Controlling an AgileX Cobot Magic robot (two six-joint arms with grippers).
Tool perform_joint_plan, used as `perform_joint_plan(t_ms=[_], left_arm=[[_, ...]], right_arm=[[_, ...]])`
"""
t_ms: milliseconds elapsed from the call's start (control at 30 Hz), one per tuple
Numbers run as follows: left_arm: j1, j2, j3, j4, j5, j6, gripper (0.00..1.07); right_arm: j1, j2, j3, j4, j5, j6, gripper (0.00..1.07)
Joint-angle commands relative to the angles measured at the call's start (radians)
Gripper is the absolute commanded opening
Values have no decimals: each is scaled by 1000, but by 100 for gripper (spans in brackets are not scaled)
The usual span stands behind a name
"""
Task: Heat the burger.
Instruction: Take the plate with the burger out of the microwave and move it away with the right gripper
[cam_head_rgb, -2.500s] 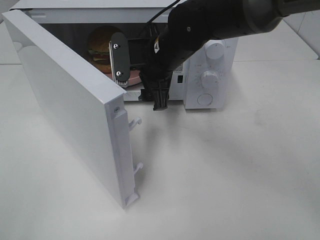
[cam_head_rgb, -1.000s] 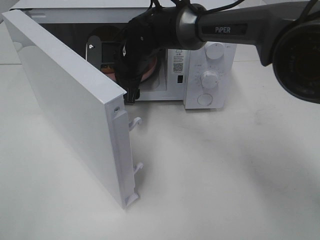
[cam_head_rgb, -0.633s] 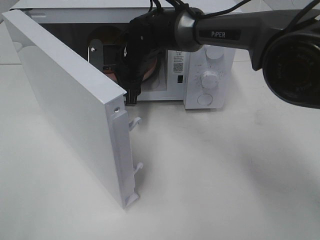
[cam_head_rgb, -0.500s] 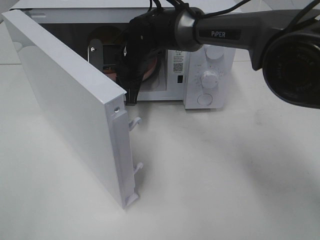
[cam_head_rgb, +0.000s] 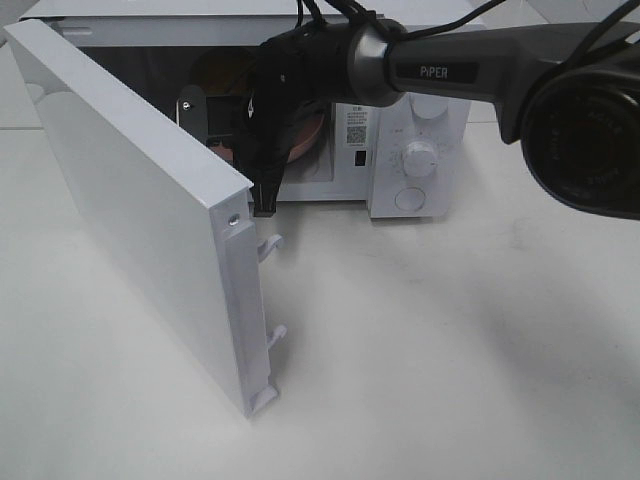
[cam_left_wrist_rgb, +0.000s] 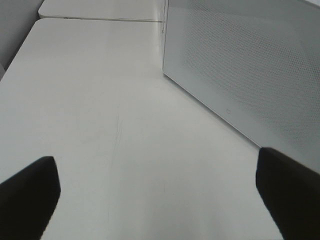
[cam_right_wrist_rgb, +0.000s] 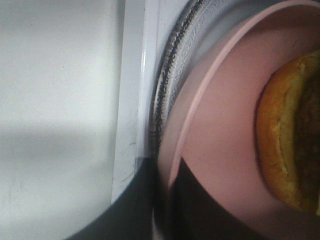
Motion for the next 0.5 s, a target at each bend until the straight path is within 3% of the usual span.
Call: perform_joint_plan(t_ms=[33, 200, 500], left_arm=[[3, -16, 3, -1, -9, -5, 100], [3, -16, 3, -1, -9, -5, 100], [3, -16, 3, -1, -9, -5, 100]], right_arm=[[1, -3, -7, 22, 39, -46, 0], [13, -34, 36, 31, 69, -183, 0], [10, -139, 205, 100, -12, -377, 0]])
